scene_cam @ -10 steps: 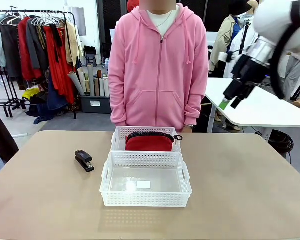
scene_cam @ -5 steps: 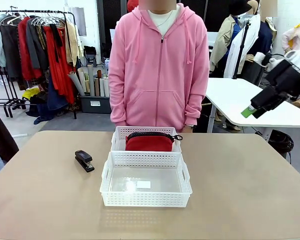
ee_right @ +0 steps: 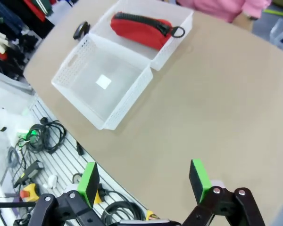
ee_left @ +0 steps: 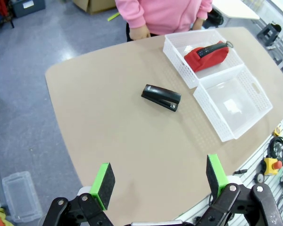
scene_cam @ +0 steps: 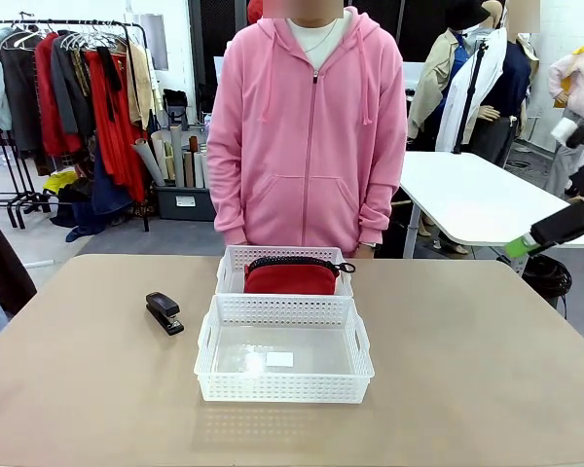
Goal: Distribute items into two baskets.
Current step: Pick up the Stapler that the person points to.
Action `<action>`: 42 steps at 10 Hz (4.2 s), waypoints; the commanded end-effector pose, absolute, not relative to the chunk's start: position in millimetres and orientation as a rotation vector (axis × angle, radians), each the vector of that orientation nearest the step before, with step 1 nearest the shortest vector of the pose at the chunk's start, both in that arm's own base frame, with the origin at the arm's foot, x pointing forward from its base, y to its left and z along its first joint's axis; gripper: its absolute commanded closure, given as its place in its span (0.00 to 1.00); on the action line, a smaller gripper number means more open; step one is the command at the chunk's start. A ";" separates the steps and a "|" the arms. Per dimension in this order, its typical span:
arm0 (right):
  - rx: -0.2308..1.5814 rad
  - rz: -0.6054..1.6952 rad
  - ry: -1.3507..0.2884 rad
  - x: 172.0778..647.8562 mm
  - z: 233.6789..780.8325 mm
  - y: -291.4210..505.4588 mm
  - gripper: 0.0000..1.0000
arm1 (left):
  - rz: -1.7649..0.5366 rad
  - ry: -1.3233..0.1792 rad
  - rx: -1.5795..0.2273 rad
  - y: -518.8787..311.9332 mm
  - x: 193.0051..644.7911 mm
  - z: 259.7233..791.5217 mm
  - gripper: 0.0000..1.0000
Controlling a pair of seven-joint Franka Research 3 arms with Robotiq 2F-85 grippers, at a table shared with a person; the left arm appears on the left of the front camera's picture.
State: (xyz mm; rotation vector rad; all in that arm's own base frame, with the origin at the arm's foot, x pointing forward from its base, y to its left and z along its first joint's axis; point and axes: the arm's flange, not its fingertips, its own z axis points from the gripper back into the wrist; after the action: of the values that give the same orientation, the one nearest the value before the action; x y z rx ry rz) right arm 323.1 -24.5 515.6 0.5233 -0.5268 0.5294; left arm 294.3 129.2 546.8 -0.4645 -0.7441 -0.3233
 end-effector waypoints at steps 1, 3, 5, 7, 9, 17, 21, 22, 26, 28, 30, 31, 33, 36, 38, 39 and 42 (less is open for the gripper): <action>0.541 0.538 -0.586 312.3 501.2 -44.5 0.00 | -0.325 -0.748 -0.466 129.1 294.0 546.7 0.00; 0.557 0.563 -0.568 313.6 501.7 -63.8 0.00 | -0.325 -0.748 -0.466 129.1 294.0 546.7 0.00; 0.588 0.586 -0.563 319.6 495.5 -81.8 0.00 | -0.325 -0.748 -0.466 129.1 294.0 546.7 0.00; 0.616 0.625 -0.558 330.4 485.6 -93.6 0.00 | -0.325 -0.748 -0.466 129.1 294.0 546.7 0.00; 0.619 0.617 -0.578 337.3 487.4 -99.1 0.00 | -0.325 -0.748 -0.466 129.1 294.0 546.7 0.00; 0.612 0.627 -0.635 355.2 496.2 -94.9 0.00 | -0.325 -0.748 -0.466 129.1 294.0 546.7 0.00; 0.609 0.595 -0.593 351.0 497.0 -94.1 0.00 | -0.325 -0.748 -0.466 129.1 294.0 546.7 0.00; 0.609 0.595 -0.593 351.0 497.0 -94.1 0.00 | -0.325 -0.748 -0.466 129.1 294.0 546.7 0.00; 0.609 0.595 -0.593 351.0 497.0 -94.1 0.00 | -0.325 -0.748 -0.466 129.1 294.0 546.7 0.00; 0.609 0.595 -0.593 351.0 497.0 -94.1 0.00 | -0.325 -0.748 -0.466 129.1 294.0 546.7 0.00; 0.609 0.595 -0.593 351.0 497.0 -94.1 0.00 | -0.325 -0.748 -0.466 129.1 294.0 546.7 0.00; 0.609 0.595 -0.593 351.0 497.0 -94.1 0.00 | -0.325 -0.748 -0.466 129.1 294.0 546.7 0.00; 0.609 0.595 -0.593 351.0 497.0 -94.1 0.00 | -0.320 -0.702 -0.466 120.8 301.0 545.6 0.00; 0.609 0.595 -0.593 351.0 497.0 -94.1 0.00 | -0.197 -0.612 -0.442 98.4 331.0 541.4 0.00; 0.609 0.595 -0.593 351.0 497.0 -94.1 0.00 | -0.130 -0.564 -0.425 83.9 355.0 536.3 0.00; 0.609 0.595 -0.593 351.0 497.0 -94.1 0.00 | -0.103 -0.546 -0.406 75.0 365.0 534.3 0.00; 0.609 0.595 -0.593 351.0 497.0 -94.1 0.00 | 0.002 -0.461 -0.333 38.7 405.1 523.8 0.00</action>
State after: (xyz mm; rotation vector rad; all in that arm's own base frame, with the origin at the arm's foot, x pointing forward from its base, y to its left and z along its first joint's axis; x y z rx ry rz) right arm 349.7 -94.9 496.4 0.5956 -0.5813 0.5972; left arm 391.1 46.5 521.2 -0.3618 -0.4927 -0.0540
